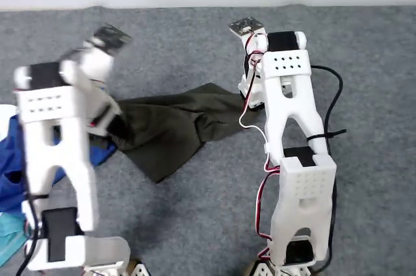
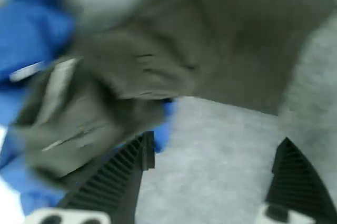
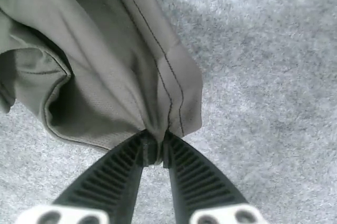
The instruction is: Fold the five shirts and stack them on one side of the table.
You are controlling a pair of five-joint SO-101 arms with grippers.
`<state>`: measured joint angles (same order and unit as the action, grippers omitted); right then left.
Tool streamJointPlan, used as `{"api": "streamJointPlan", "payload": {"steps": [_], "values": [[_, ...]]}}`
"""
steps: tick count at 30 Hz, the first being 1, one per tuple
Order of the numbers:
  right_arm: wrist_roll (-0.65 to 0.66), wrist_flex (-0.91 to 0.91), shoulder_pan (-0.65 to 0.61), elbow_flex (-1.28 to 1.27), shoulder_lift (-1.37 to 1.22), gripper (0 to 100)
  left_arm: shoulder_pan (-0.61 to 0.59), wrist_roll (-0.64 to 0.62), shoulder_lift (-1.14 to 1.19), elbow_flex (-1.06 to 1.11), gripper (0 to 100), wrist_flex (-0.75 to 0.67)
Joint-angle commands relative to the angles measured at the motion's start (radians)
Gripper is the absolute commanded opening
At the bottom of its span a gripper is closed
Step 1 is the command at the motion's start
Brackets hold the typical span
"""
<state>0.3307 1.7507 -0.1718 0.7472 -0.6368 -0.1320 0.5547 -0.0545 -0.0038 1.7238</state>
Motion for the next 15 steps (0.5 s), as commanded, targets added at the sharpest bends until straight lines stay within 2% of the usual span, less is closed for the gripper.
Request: {"api": "streamJointPlan", "payload": {"steps": [1,4,8,15], "values": [[0.002,0.036,0.013,0.009,0.016,0.9,0.124,0.005,-0.044,0.102,33,-0.014],[0.002,0.036,0.013,0.009,0.016,0.9,0.178,0.005,-0.044,0.217,32,-0.121],[0.002,0.036,0.016,0.009,0.016,0.9,0.189,0.008,-0.044,0.348,31,-0.282],[0.002,0.036,0.016,0.009,0.015,0.9,0.189,0.011,-0.043,0.504,31,-0.43]]}}
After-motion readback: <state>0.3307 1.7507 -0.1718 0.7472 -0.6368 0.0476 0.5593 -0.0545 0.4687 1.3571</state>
